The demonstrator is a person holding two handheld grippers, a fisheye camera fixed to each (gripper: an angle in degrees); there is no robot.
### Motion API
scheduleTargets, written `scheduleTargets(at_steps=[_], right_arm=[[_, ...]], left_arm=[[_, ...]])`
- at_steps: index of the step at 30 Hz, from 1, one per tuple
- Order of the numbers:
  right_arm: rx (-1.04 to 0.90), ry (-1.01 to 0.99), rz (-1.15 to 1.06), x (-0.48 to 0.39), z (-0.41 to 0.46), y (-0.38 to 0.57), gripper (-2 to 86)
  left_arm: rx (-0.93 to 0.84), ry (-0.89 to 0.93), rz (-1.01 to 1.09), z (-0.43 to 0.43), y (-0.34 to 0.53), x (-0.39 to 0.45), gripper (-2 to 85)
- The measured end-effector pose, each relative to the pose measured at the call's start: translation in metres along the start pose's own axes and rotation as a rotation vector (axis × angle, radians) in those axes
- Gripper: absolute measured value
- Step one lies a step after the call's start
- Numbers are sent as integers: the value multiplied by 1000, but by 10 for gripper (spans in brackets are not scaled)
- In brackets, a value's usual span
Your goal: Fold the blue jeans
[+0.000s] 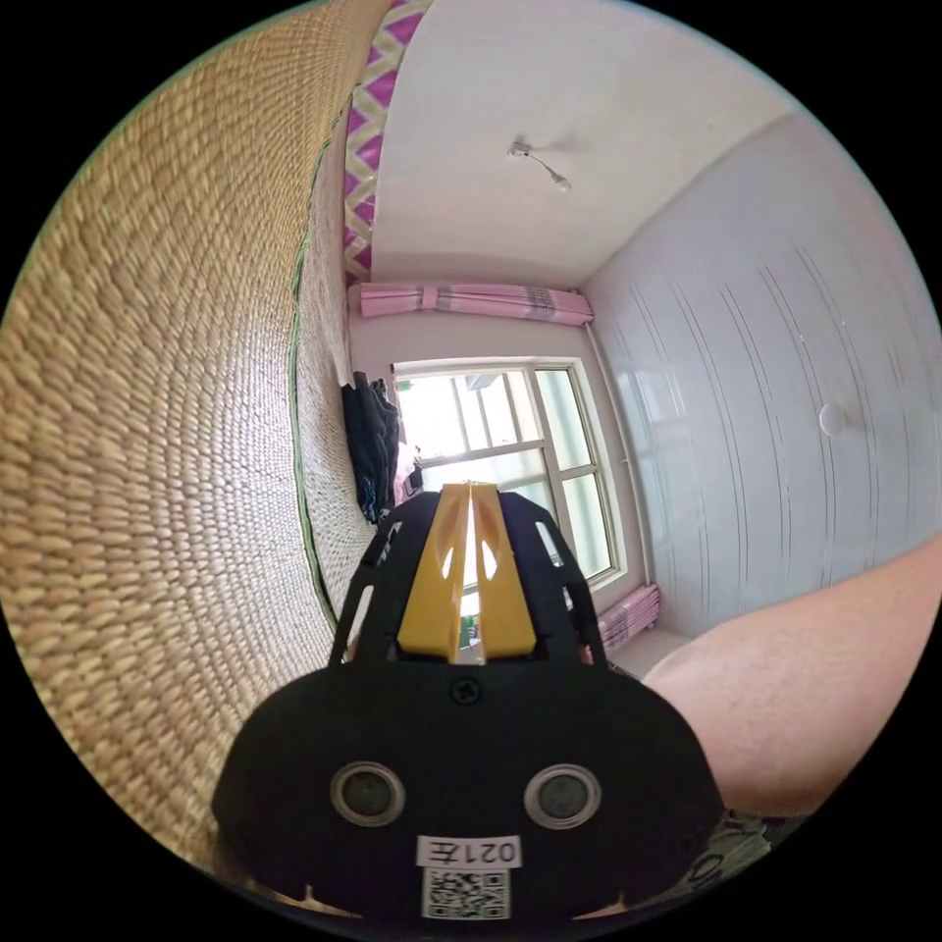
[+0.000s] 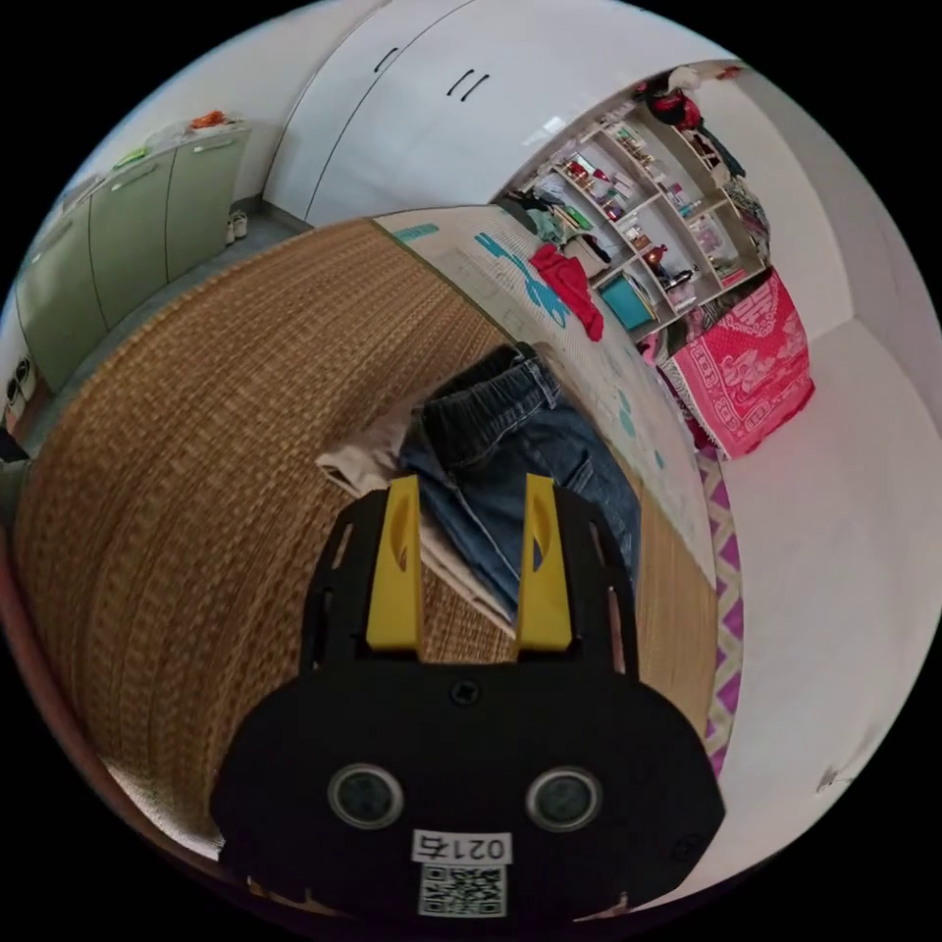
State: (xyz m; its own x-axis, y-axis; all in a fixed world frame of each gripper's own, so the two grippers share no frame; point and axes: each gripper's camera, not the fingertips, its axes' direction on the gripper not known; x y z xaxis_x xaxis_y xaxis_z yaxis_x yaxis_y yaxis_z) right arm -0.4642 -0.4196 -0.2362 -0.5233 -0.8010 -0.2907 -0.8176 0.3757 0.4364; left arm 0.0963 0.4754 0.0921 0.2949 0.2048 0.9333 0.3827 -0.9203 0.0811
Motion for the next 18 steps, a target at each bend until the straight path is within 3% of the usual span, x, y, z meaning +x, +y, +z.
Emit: scheduleTargets(at_steps=[7,11,18], right_arm=[[-33,91,-138,12,-36,20,123],[-57,118,-73,24,-62,29,69],[100,-158,472,138,-152,92,57]], left_arm=[[-7,-55,-6,5,12,-11,-9],[-8,-37,-9,6,18,-15,-9],[5,-18,-14,12,27,-20,-10]])
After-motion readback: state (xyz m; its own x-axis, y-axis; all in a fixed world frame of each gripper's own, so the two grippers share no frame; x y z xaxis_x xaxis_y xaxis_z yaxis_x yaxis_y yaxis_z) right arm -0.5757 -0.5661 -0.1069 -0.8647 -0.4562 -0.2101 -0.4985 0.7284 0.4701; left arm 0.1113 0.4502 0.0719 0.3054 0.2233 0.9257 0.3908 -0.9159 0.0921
